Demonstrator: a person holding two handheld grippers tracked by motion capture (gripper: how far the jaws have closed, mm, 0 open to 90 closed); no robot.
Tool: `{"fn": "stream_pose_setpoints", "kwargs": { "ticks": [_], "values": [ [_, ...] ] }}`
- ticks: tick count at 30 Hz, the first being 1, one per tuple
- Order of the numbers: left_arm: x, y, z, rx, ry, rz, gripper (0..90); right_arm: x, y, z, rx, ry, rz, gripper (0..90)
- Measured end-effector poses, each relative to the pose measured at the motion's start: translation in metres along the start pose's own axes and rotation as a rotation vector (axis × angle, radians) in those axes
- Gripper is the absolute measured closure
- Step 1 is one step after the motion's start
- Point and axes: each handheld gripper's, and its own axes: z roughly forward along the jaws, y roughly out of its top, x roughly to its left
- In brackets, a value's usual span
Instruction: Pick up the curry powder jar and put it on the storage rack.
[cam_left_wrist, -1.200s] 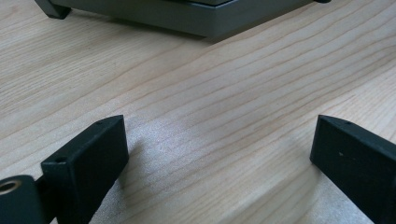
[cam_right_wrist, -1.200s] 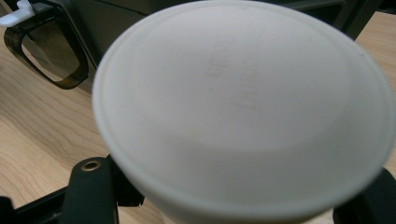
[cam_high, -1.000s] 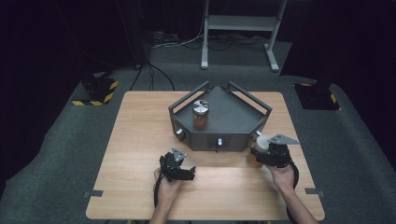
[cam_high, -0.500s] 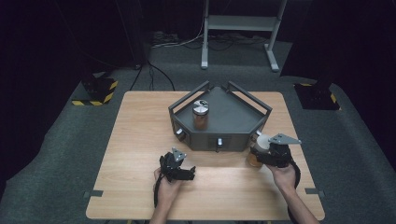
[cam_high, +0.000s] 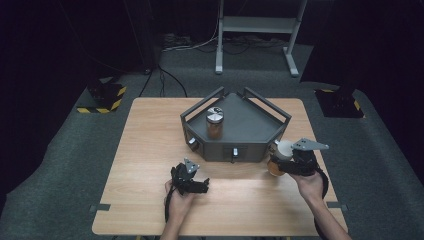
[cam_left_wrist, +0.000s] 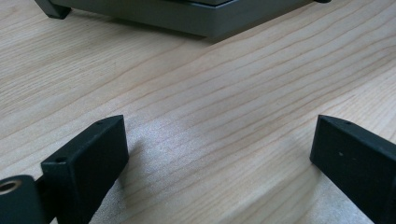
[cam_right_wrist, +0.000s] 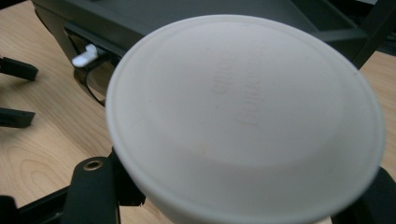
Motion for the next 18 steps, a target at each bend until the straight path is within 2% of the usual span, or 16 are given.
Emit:
{"fn": "stream_pose_setpoints", "kwargs": {
  "ticks": [9,18],
  "values": [
    [0.000,0.000,0.000,0.000,0.000,0.000,4.2,-0.003,0.020,-0.016,-0.005,0.025,-0.024,35.8],
    [0.000,0.000,0.000,0.001,0.000,0.000,4.2,-0.007,0.048,-0.031,-0.014,0.069,-0.054,35.8]
  ]
}}
